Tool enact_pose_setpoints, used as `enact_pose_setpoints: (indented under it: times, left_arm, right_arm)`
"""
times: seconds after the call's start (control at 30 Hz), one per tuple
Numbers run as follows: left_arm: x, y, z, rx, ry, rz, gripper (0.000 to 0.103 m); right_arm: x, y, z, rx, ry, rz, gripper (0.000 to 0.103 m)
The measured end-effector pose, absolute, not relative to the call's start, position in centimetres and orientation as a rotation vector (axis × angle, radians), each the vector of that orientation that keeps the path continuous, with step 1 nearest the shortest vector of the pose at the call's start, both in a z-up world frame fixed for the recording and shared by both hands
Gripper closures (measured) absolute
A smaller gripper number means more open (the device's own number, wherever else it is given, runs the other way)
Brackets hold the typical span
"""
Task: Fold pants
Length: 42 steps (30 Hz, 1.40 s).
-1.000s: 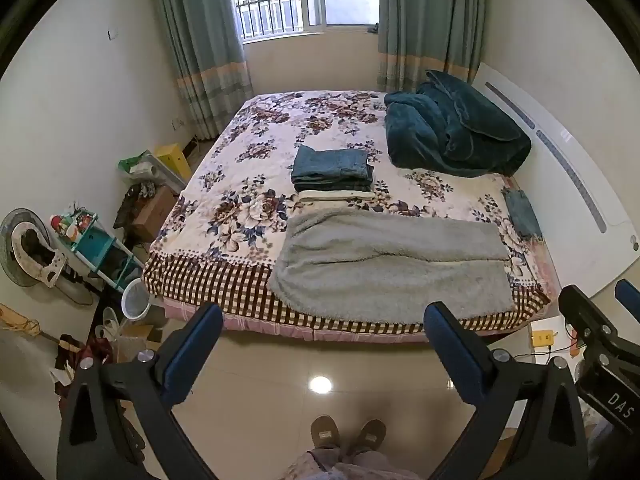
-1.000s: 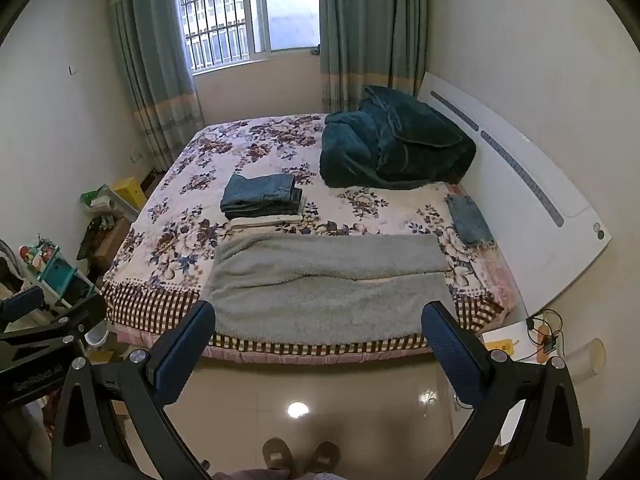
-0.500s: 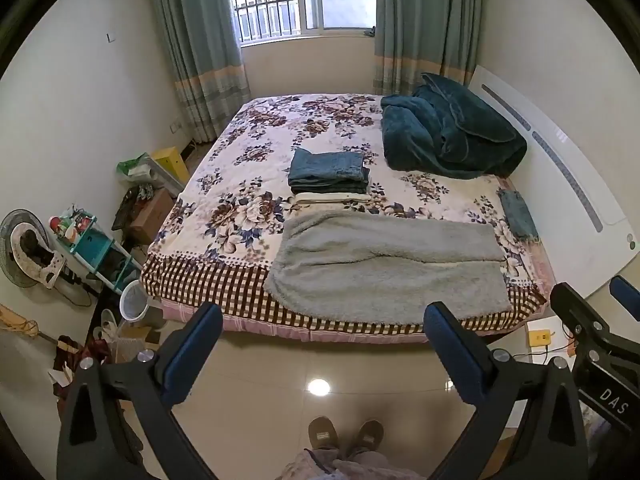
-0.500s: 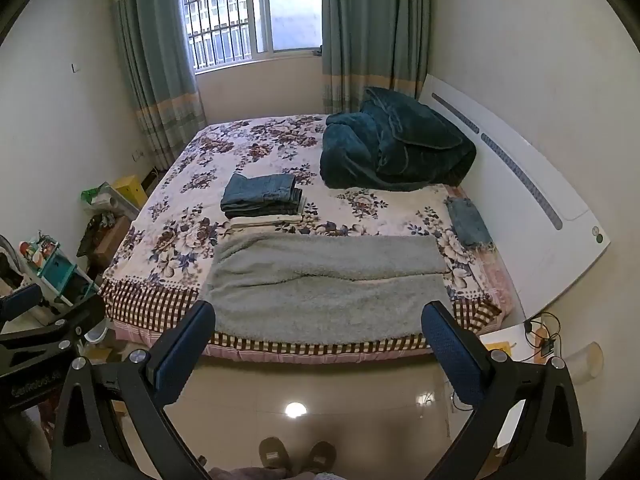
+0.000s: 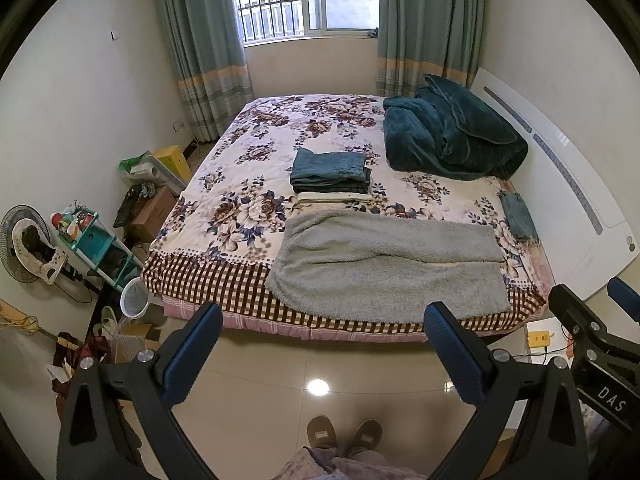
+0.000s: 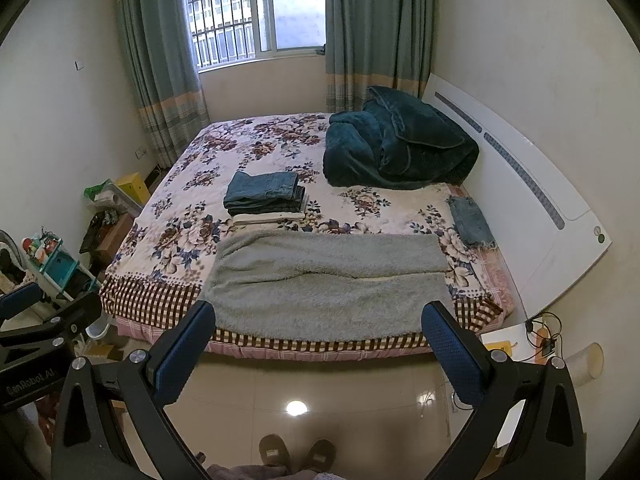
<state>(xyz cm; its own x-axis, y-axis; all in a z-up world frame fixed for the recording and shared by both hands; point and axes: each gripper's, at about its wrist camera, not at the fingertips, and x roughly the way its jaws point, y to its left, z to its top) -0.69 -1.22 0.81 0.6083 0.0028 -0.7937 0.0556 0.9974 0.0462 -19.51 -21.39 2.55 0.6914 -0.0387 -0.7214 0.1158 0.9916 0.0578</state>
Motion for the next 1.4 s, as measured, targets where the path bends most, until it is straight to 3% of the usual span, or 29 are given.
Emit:
enact_pose_setpoints:
  times: [1.4]
  left_arm:
    - [-1.0,0.1,0.9,0.052,0.931,-0.035,0.0]
  right_arm:
    - [-20.0,-21.7,2.2,0.088,0.814,-0.081,0.0]
